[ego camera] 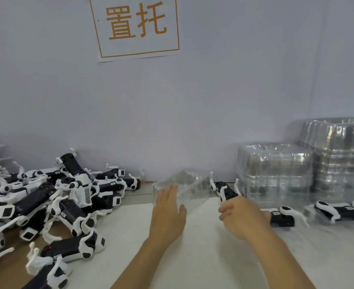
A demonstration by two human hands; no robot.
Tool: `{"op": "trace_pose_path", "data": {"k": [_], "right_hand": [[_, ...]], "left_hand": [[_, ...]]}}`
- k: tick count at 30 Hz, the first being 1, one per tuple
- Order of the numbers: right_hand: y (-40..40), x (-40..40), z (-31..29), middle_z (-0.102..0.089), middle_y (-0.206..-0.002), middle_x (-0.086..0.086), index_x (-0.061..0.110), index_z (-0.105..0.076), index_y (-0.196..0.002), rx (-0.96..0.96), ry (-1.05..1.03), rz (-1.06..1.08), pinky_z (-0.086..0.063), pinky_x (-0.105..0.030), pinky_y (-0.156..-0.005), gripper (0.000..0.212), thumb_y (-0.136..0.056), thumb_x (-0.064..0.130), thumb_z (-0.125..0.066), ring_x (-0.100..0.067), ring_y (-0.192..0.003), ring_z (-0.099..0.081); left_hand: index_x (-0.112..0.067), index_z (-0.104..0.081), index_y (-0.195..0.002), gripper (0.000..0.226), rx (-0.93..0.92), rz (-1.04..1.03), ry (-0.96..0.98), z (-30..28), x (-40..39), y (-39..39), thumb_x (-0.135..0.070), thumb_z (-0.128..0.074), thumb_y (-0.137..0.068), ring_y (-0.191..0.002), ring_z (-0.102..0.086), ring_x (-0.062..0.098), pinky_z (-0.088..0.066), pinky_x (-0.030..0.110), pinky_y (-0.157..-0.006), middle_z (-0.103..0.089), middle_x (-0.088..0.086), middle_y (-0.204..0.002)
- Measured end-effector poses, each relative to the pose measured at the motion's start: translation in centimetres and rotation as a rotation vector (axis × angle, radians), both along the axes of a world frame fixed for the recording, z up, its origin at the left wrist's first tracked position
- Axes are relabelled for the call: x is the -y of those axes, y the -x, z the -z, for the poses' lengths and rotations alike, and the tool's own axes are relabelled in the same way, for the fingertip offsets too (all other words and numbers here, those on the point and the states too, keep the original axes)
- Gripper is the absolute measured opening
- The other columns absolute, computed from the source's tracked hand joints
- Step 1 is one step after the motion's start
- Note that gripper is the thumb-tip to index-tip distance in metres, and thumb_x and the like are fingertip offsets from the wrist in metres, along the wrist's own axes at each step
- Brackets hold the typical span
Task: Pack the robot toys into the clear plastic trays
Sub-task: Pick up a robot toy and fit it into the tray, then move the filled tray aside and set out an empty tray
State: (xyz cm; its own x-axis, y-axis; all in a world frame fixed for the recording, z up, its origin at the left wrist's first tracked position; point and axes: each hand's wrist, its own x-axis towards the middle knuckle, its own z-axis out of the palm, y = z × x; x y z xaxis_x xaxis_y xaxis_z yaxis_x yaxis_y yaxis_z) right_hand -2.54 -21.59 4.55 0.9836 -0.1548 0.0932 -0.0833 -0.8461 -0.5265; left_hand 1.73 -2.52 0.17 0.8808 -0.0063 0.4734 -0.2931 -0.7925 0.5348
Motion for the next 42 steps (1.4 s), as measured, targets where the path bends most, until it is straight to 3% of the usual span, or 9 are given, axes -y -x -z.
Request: {"op": "trace_pose_path", "data": {"k": [5, 9, 12, 16, 21, 27, 37, 40, 42], "right_hand": [[0.0, 0.2, -0.4, -0.065, -0.108, 0.018, 0.039, -0.065, -0.107, -0.013, 0.1, 0.081, -0.021, -0.039, -0.091, 0.032, -0.086, 0.021, -0.051, -0.012, -0.113, -0.051], [0.1, -1.6, -0.1, -0.068, -0.107, 0.01, 0.033, -0.069, -0.111, 0.266, -0.014, 0.031, -0.033, -0.03, -0.09, 0.031, -0.092, 0.019, -0.048, -0.015, -0.107, -0.058], [0.5, -2.8, -0.5, -0.072, -0.096, -0.002, 0.018, -0.074, -0.096, 0.293, -0.231, -0.043, -0.052, -0.032, -0.082, 0.025, -0.093, 0.016, -0.05, -0.024, -0.096, -0.064], [1.2, -4.1, -1.2, -0.069, -0.071, -0.005, 0.01, -0.068, -0.074, 0.205, -0.563, -0.159, -0.052, -0.028, -0.074, 0.033, -0.096, 0.029, -0.054, -0.025, -0.077, -0.067], [2.4, -5.8, -3.0, -0.076, -0.088, -0.005, 0.011, -0.073, -0.096, 0.143, -1.193, -0.245, -0.052, -0.023, -0.064, 0.023, -0.101, 0.015, -0.052, -0.017, -0.076, -0.072], [3.1, -4.5, -4.2, -0.076, -0.087, -0.012, 0.004, -0.073, -0.098, 0.022, -1.304, -0.361, -0.052, -0.02, -0.059, 0.019, -0.099, 0.008, -0.054, -0.016, -0.07, -0.072], [2.2, -2.1, -3.5, -0.068, -0.061, -0.002, 0.008, -0.071, -0.075, 0.203, -1.107, 0.051, -0.048, -0.026, -0.053, 0.018, -0.089, 0.006, -0.06, -0.014, -0.051, -0.065], [2.0, -0.2, -3.6, -0.07, -0.06, -0.001, 0.007, -0.066, -0.087, 0.272, -1.166, 0.116, -0.049, -0.027, -0.052, 0.021, -0.099, 0.007, -0.048, -0.016, -0.052, -0.069], [2.1, 0.6, -3.7, -0.07, -0.061, 0.0, 0.009, -0.065, -0.094, 0.302, -1.194, 0.104, -0.051, -0.029, -0.052, 0.024, -0.104, 0.01, -0.043, -0.016, -0.052, -0.068]], "left_hand": [[-0.023, -0.038, -0.141, 0.048, -0.122, -0.189, -0.448, -0.9, 0.3, -2.9, -0.046, -0.047, -0.099, -0.139, -0.026, 0.022, -0.029, 0.041, -0.106, -0.041, -0.005, -0.144], [-0.022, -0.053, -0.121, 0.037, -0.107, -0.26, -0.497, -2.0, 0.0, -3.0, -0.05, -0.048, -0.098, -0.128, -0.04, 0.02, -0.026, 0.041, -0.105, -0.054, -0.005, -0.127], [-0.016, -0.055, -0.107, 0.03, 0.012, -0.278, -0.3, -3.2, 0.0, -1.2, -0.042, -0.04, -0.103, -0.115, -0.051, 0.022, -0.032, 0.036, -0.1, -0.06, 0.0, -0.112], [-0.016, -0.043, -0.07, 0.034, 0.136, -0.216, 0.438, -5.1, 0.1, 2.4, -0.027, -0.042, -0.102, -0.07, -0.048, 0.017, -0.037, 0.017, -0.059, -0.049, -0.003, -0.069], [-0.019, -0.061, -0.089, 0.02, -0.011, -0.017, 0.697, -5.9, 0.8, 5.4, -0.033, -0.051, -0.1, -0.072, -0.063, 0.006, -0.046, 0.02, -0.065, -0.069, -0.004, -0.079], [-0.014, -0.063, -0.092, 0.02, -0.02, 0.114, 0.805, -7.2, -1.0, 6.1, -0.025, -0.05, -0.102, -0.061, -0.059, -0.003, -0.045, 0.013, -0.06, -0.066, -0.011, -0.068], [-0.02, -0.058, -0.102, 0.015, 0.181, -0.091, 0.698, -6.6, -3.2, 5.2, -0.031, -0.047, -0.103, -0.082, -0.059, 0.014, -0.044, 0.023, -0.066, -0.064, -0.003, -0.091], [-0.027, -0.059, -0.114, 0.014, 0.299, -0.192, 0.561, -5.8, -5.7, 4.7, -0.027, -0.054, -0.101, -0.121, -0.05, 0.006, -0.045, 0.038, -0.098, -0.061, -0.007, -0.125], [-0.033, -0.058, -0.133, 0.037, 0.196, -0.287, 0.273, -5.0, -7.4, 4.3, -0.018, -0.057, -0.099, -0.149, -0.018, 0.016, -0.022, 0.047, -0.12, -0.033, -0.005, -0.158]]}}
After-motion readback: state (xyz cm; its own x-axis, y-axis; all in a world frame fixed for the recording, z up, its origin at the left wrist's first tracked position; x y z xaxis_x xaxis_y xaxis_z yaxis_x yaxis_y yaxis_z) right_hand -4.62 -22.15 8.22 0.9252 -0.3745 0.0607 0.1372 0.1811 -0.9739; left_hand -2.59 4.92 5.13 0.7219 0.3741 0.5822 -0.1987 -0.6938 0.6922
